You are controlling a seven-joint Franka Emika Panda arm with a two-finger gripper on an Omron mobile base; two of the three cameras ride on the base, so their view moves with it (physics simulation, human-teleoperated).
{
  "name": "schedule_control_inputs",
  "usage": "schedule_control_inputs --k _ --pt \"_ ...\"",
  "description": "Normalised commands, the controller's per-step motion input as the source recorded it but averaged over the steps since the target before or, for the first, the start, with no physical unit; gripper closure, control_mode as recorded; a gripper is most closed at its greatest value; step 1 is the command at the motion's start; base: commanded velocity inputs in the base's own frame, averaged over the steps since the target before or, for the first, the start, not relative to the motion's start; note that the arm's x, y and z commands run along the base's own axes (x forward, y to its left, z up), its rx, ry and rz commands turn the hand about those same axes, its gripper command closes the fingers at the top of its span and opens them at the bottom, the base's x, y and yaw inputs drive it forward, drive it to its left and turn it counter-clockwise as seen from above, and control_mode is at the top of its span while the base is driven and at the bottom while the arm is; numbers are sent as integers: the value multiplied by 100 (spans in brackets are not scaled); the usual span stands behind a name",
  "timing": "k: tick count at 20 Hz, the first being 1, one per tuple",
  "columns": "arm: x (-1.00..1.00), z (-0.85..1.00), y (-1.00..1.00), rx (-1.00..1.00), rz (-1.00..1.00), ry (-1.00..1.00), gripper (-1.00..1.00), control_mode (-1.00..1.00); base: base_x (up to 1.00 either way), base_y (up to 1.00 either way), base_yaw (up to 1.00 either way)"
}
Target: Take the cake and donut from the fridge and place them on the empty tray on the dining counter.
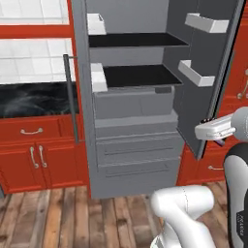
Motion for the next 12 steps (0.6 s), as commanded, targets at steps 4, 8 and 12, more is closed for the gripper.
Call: schedule_control_inputs --k 4,8,12 --pt "0 0 0 0 0 0 100 100 -80 0 40" --pt "0 0 0 0 0 0 100 100 -55 0 53" --pt "0 0 0 0 0 0 100 100 -47 0 61"
